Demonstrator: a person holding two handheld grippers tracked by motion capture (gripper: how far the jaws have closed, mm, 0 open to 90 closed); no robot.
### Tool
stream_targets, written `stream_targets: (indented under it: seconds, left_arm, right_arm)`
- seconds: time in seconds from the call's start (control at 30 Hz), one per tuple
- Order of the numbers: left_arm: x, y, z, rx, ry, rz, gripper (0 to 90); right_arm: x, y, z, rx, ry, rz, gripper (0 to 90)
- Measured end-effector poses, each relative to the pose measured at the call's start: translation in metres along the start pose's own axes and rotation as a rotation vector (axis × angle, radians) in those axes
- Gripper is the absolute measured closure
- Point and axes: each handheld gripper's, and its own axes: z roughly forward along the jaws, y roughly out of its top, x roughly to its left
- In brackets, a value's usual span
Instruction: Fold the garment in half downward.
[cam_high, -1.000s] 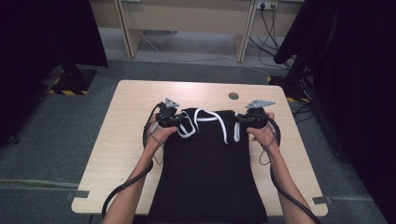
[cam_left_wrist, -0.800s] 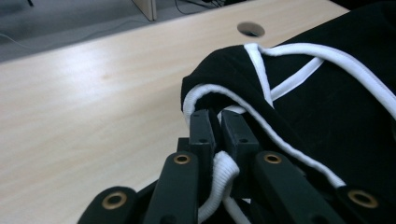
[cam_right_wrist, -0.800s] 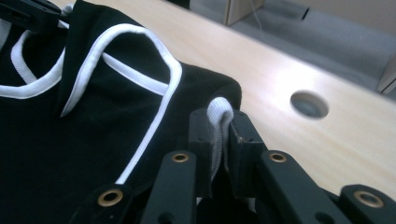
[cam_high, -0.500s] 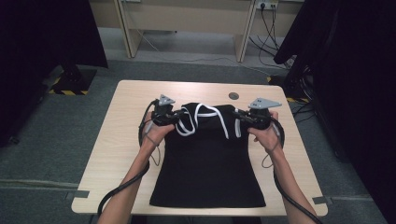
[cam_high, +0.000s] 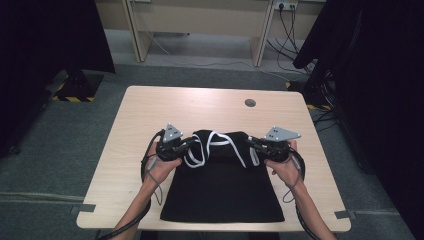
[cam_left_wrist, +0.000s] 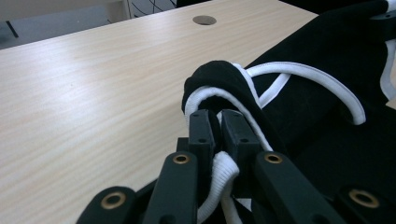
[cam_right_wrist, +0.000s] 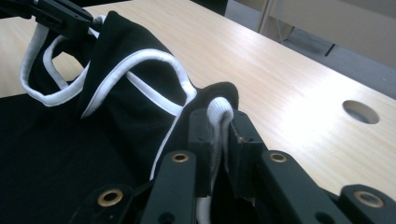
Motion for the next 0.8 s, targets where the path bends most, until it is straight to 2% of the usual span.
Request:
stream_targets:
  seconds: [0.1,0.4,0.63,0.8]
  left_arm:
    - [-0.009,-0.011,-0.007,0.001,-0.014,0.016,82.2]
    - [-0.037,-0.039,-0.032,0.019,-0.069,0.079,81.5]
    - [-0.049,-0.063,-0.049,0.012,-0.101,0.070,80.9]
    - [-0.054,-0.076,-0.055,0.041,-0.129,0.069,78.8]
  right_arm:
    - [0.010,-0.007,-0.004,0.009,0.003,-0.026,81.5]
    - [0.031,-0.031,-0.020,-0.002,0.047,-0.014,81.4]
    - [0.046,-0.051,-0.035,0.004,0.067,-0.012,81.3]
    - [0.052,-0.064,-0.044,0.029,0.081,0.007,81.1]
